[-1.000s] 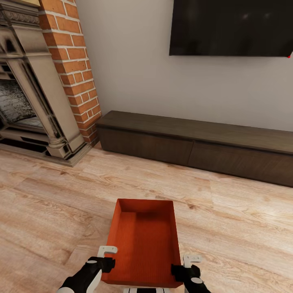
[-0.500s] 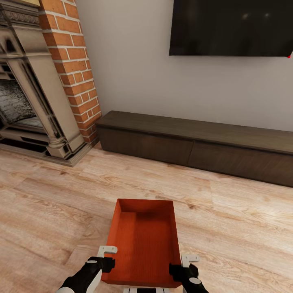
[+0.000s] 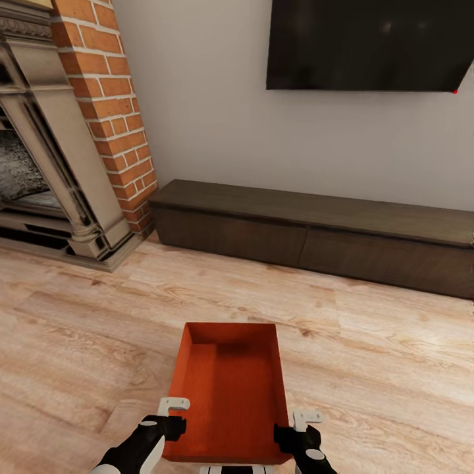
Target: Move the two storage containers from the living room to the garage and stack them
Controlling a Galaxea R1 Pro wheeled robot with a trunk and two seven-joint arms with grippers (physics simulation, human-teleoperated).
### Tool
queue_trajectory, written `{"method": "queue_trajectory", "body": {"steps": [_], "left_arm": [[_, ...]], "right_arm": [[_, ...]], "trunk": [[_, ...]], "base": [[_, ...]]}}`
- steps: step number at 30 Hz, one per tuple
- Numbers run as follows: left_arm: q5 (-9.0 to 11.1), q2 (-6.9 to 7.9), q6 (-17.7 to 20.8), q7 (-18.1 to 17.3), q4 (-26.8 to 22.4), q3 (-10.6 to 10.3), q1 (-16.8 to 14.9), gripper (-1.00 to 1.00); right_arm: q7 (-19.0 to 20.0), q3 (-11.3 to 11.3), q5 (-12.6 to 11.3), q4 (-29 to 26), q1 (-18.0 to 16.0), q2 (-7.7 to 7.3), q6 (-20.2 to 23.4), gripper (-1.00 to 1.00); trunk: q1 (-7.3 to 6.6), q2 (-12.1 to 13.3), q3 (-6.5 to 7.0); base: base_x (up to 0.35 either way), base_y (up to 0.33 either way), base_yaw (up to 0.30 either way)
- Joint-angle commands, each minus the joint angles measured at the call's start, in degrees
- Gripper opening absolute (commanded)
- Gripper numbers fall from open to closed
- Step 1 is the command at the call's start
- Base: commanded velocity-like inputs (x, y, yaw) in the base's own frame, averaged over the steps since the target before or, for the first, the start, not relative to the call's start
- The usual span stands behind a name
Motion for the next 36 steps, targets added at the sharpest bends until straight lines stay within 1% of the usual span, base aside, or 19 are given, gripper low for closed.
{"method": "queue_trajectory", "body": {"steps": [1,15,23,36], "left_arm": [[-0.39,-0.02,0.35,0.13,-0.13,0.01,0.01,1.00],[-0.35,-0.02,0.35,-0.37,-0.41,0.01,-0.06,1.00],[-0.30,-0.10,0.31,-0.41,-0.49,0.03,-0.06,1.00],[-0.30,-0.19,0.27,-0.41,-0.50,0.03,-0.06,1.00]], "right_arm": [[-0.03,-0.38,0.59,0.05,-0.03,0.06,-0.17,1.00],[-0.03,-0.33,0.57,0.05,-0.03,0.03,-0.09,1.00],[-0.01,-0.33,0.57,0.05,-0.03,0.03,-0.08,1.00],[0.19,-0.33,0.65,0.05,-0.03,0.03,-0.09,1.00]], "trunk": [[-0.01,-0.02,-0.04],[-0.01,-0.02,-0.04],[-0.01,-0.02,-0.04],[-0.01,-0.02,-0.04]], "base": [[0.000,0.000,-0.058],[0.000,0.002,-0.008],[0.000,0.178,0.000],[0.000,0.011,0.000]]}}
